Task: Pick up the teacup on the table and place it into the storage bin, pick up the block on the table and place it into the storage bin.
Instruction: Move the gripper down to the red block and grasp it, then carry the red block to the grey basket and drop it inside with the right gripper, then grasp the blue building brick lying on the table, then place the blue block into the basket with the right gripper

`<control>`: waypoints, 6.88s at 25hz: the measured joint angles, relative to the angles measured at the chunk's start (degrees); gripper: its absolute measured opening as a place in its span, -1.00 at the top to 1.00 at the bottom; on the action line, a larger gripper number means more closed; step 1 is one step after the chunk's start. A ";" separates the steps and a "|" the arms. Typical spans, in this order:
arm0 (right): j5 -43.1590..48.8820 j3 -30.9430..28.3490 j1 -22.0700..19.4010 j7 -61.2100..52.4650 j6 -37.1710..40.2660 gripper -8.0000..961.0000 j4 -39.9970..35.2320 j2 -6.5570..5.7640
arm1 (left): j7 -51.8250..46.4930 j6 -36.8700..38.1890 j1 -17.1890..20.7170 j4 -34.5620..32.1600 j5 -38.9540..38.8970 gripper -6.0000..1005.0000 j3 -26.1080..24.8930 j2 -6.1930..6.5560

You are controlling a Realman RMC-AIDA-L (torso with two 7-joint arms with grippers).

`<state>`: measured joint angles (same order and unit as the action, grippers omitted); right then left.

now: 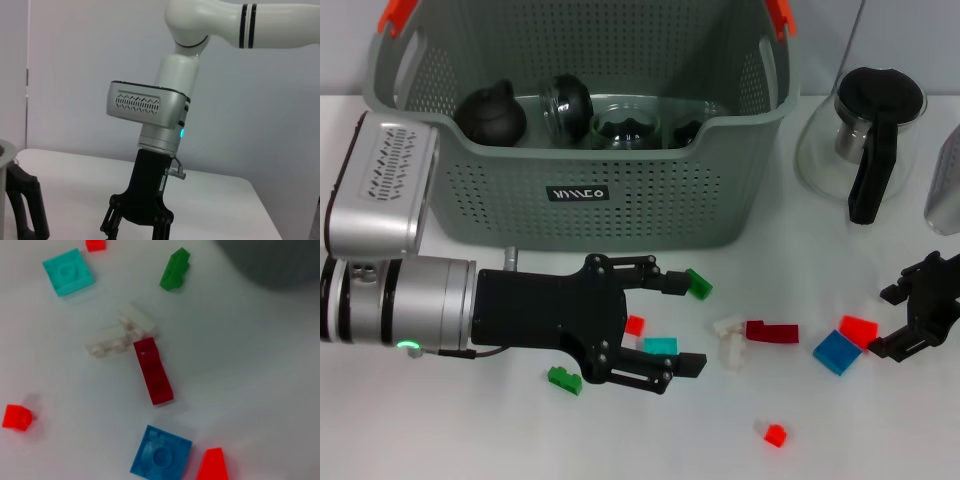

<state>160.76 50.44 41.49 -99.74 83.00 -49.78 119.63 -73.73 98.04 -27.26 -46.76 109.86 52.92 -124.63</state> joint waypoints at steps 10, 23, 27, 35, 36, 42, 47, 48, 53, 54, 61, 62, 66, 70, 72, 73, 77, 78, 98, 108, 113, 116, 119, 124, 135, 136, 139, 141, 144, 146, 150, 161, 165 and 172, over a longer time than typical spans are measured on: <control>0.67 3.04 1.04 -1.52 -0.64 -0.56 0.77 0.48 | -0.01 -0.29 -0.06 0.09 -0.11 -0.71 -0.14 0.00; 0.38 6.99 1.40 -3.87 -2.26 -0.44 1.45 0.57 | -0.01 -0.40 -0.07 0.11 -0.53 -0.71 -0.28 0.17; 0.29 7.55 1.48 -3.95 -2.30 -0.27 1.45 0.62 | -0.04 -0.40 -0.07 0.01 -0.53 -0.71 -0.27 0.18; 0.01 7.94 2.27 -4.01 -2.00 0.24 1.99 0.61 | -0.16 -0.39 -0.07 -0.04 -0.53 -0.71 -0.38 0.18; -0.02 7.78 2.33 -4.13 -1.70 0.36 1.70 0.59 | -0.19 -0.38 -0.07 -0.08 -0.53 -0.71 -0.42 0.18; -4.21 4.95 0.76 -5.08 9.90 0.31 -9.92 0.28 | -1.53 0.11 0.09 -0.44 0.60 -0.71 -1.07 0.41; -15.21 1.54 1.24 -8.02 26.25 0.27 -23.29 0.03 | -1.23 -0.19 0.68 -0.31 2.73 -0.71 -2.83 0.43; -18.43 0.76 1.83 -9.31 28.90 0.26 -25.64 -0.10 | -1.05 -0.25 0.78 -0.18 2.78 -0.71 -3.12 0.42; -32.71 -0.64 6.31 -15.77 28.27 0.22 -29.81 -1.50 | -0.50 -0.46 0.93 0.16 2.82 -0.71 -4.37 0.39; -34.30 -0.82 7.53 -16.45 26.81 0.22 -29.26 -1.79 | -0.50 -0.53 0.89 0.18 2.82 -0.71 -4.46 0.38; -32.15 0.12 18.39 -16.11 4.35 0.16 -12.25 -3.42 | -0.51 -1.47 0.80 0.26 2.47 -0.71 -4.88 0.35; -31.65 0.21 19.96 -15.28 1.20 0.15 -8.49 -3.77 | -0.55 -1.68 0.80 0.27 2.47 -0.71 -4.89 0.35; -30.58 1.58 24.24 -12.33 -8.20 0.12 3.30 -5.13 | -0.65 -2.13 0.81 0.36 2.46 -0.71 -4.89 0.35; -28.41 3.56 25.50 -12.69 -13.40 0.09 6.99 -5.13 | -0.74 -2.29 0.81 0.37 2.43 -0.71 -4.86 0.35; -27.56 4.10 25.47 -12.98 -14.56 0.07 7.12 -4.92 | -0.75 -2.31 0.81 0.37 2.42 -0.71 -4.85 0.35; -27.32 4.20 25.39 -13.03 -14.83 0.06 7.12 -4.90 | -0.75 -2.32 0.81 0.38 2.42 -0.71 -4.84 0.35; -27.54 3.69 24.97 -12.88 -14.50 -0.05 6.53 -5.01 | -0.77 -2.33 0.86 0.38 2.39 -0.71 -4.84 0.35; -27.95 3.46 24.78 -12.75 -14.02 -0.13 6.13 -5.09 | -0.78 -2.33 0.88 0.37 2.38 -0.71 -4.84 0.35; -28.55 3.31 -7.80 -15.03 29.55 -0.97 -32.80 -2.73 | -0.89 -1.48 0.81 0.54 2.38 -0.71 -5.55 0.38; -10.92 12.21 -7.33 -28.31 23.49 -0.93 -27.03 0.32 | -0.44 -2.45 0.83 0.54 2.59 -0.71 -5.86 0.44; -7.27 18.46 -6.08 -34.81 19.32 -0.92 -22.78 0.59 | 0.78 -2.84 0.71 0.94 2.69 -0.71 -6.16 0.44; -7.08 22.07 -5.40 -36.72 15.67 -0.91 -20.03 0.55 | 1.11 -3.36 0.81 0.96 2.75 -0.71 -6.26 0.44; -6.99 24.13 -4.38 -37.11 13.13 -0.90 -17.31 0.64 | 1.12 -3.42 0.84 0.98 2.75 -0.71 -6.26 0.44; -6.62 26.71 -2.90 -37.82 8.05 -0.88 -12.61 0.62 | 1.13 -3.43 0.99 1.12 2.62 -0.71 -6.28 0.35; -6.36 28.99 -1.72 -38.09 4.21 -0.84 -8.72 0.72 | 1.14 -3.77 0.98 1.77 2.42 -0.71 -6.43 0.35; -6.35 29.23 -1.72 -38.21 4.13 -0.84 -8.64 0.74 | 1.14 -3.79 0.98 1.77 2.41 -0.70 -6.43 0.35; -6.34 30.06 -1.70 -38.43 3.90 -0.69 -8.58 0.77 | 1.14 -3.82 0.98 1.81 2.41 -0.70 -6.43 0.35; -6.34 30.34 -1.69 -38.43 3.93 -0.41 -8.57 0.76 | 1.14 -3.83 0.98 1.85 2.42 -0.70 -6.43 0.35; -6.34 30.45 -1.68 -38.43 4.15 -0.28 -8.59 0.73 | 1.14 -3.83 0.99 1.85 2.43 -0.70 -6.43 0.35; -6.34 30.50 -1.81 -38.43 4.31 -0.19 -9.01 0.72 | 1.14 -3.82 0.98 1.86 2.46 -0.70 -6.45 0.35; -6.34 30.51 -2.12 -38.29 5.16 -0.01 -9.93 0.70 | 1.14 -3.83 0.98 1.92 2.56 -0.70 -6.86 0.35; -19.13 13.61 0.00 -39.46 24.90 0.12 -39.06 0.33 | 1.65 -4.21 2.33 2.39 4.17 -0.70 -8.30 0.46; -26.71 2.31 8.71 -39.75 25.14 0.12 -40.56 -1.02 | 1.93 -4.22 2.63 2.69 4.39 -0.70 -9.10 0.43; -24.86 2.48 22.87 -33.66 6.13 0.11 -15.25 -5.39 | 1.93 -4.22 2.19 3.28 4.06 -0.70 -9.06 0.44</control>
<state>135.91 52.92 64.36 -133.41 89.13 -65.03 114.23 -71.80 93.82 -25.07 -43.49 113.92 43.86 -124.19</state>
